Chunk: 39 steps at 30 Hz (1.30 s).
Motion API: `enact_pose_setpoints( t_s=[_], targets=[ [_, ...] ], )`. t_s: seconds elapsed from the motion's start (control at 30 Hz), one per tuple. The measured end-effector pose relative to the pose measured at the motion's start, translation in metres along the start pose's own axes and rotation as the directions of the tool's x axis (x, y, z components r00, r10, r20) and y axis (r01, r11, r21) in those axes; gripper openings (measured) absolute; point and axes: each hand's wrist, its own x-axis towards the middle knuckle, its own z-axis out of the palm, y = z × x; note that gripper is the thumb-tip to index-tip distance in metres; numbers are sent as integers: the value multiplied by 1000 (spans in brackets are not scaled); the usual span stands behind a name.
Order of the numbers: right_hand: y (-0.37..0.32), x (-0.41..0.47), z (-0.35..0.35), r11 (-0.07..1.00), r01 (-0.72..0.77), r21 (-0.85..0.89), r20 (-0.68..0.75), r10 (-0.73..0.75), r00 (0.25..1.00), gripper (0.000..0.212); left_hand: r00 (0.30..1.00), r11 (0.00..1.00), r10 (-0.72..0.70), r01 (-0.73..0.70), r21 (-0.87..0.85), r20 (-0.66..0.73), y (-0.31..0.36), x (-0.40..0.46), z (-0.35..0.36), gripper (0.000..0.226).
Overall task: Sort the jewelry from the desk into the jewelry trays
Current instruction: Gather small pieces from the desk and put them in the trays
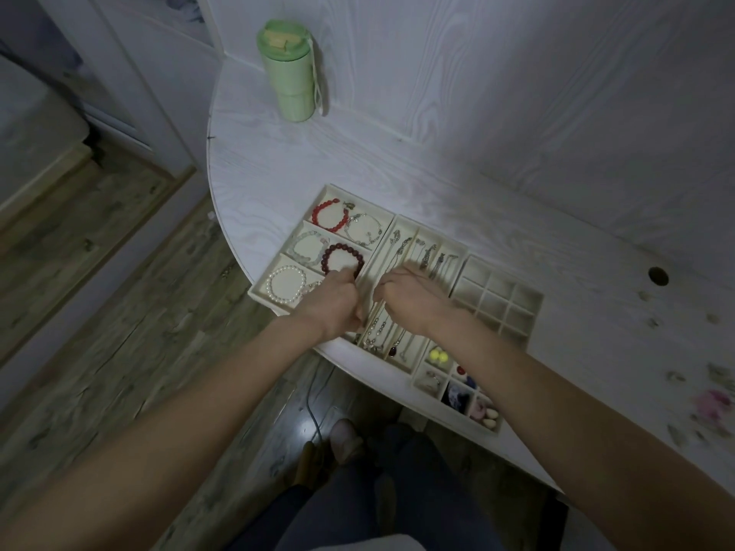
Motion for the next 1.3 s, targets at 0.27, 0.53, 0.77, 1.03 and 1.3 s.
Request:
enact_pose_setpoints(
  t_s=[0.27, 0.53, 0.77, 1.03, 1.3],
  targets=[
    [-4, 1, 0, 998, 10, -57, 7, -10, 1000, 36, 1000, 996, 0, -2, 91, 17, 6, -3, 5, 22],
    [-5, 3, -1, 998, 9, -67, -5, -10, 1000, 36, 1000, 983, -8, 3, 184, 25, 5, 1, 8, 38],
    [-3, 5, 0, 998, 15, -65, 5, -15, 1000, 35, 1000, 971, -24, 21, 237, 7, 6, 2, 12, 28],
    [-3, 5, -5, 998, 23, -59, 21, -22, 1000, 38, 996, 985, 49, -36, 167, -78, -6, -7, 4, 20],
    [-4, 8, -5, 1000, 3, -26, 48, -2, 999, 36, 999, 964, 29, -22, 265, -24, 1, -4, 7, 41]
  ],
)
